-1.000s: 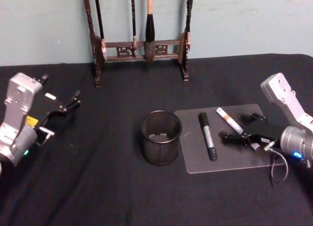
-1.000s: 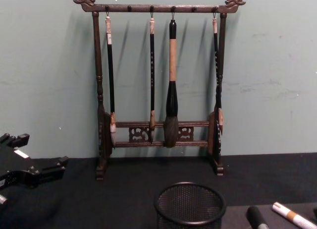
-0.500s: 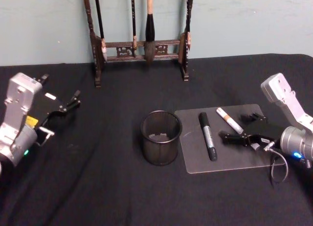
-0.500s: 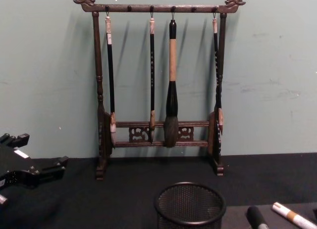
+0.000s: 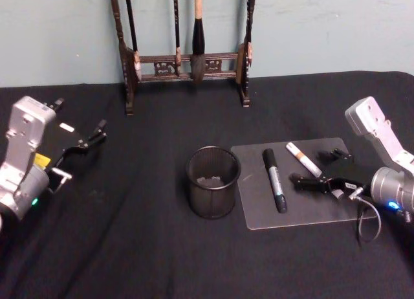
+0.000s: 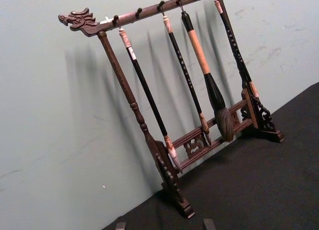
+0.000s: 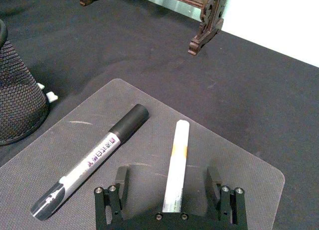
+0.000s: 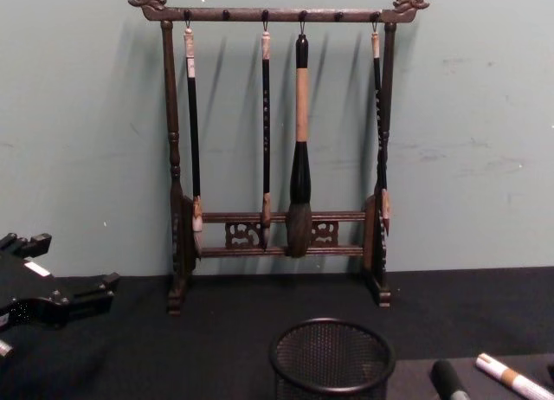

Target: Pick up the water-based marker from the table and place it into the pen holder.

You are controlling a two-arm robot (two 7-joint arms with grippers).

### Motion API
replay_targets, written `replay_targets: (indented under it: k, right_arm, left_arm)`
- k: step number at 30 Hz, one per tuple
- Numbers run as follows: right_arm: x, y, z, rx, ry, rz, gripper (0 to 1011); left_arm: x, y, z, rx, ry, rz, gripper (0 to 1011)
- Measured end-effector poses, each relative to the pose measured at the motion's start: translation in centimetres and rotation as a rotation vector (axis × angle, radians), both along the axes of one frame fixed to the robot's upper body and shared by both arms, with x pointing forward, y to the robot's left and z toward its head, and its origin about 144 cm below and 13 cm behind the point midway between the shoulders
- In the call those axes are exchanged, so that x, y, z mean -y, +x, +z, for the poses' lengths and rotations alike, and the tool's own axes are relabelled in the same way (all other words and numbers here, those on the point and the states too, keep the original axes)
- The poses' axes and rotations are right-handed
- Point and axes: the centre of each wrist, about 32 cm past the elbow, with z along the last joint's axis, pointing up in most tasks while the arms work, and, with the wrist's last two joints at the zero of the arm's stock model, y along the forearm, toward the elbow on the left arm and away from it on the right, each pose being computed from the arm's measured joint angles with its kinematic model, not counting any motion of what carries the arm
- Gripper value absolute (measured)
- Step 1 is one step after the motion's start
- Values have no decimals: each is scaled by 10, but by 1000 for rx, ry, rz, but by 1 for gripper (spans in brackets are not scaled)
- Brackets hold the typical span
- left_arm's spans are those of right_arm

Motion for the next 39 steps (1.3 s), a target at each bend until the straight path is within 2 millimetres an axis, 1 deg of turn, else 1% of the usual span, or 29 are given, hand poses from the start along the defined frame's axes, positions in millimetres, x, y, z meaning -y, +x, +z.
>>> replay_targets:
  k: [31,35,36,38,39]
  right_arm:
    - [1,0,-1,-13,8,-3,1000]
    - [0,0,-1,-13,7,-2,950]
    - [0,0,-1,-13,7,-2,909]
    - [0,0,-1,-13,7,-2,882]
    - [0,0,-1,-12,7,-2,836]
  left_arm:
    - [0,0,0,0,0,0,1001]
    - [0,0,0,0,0,0,1001]
    - [0,0,0,0,0,0,1001]
    - [0,0,0,0,0,0,1001]
    - [0,0,0,0,0,0,1001]
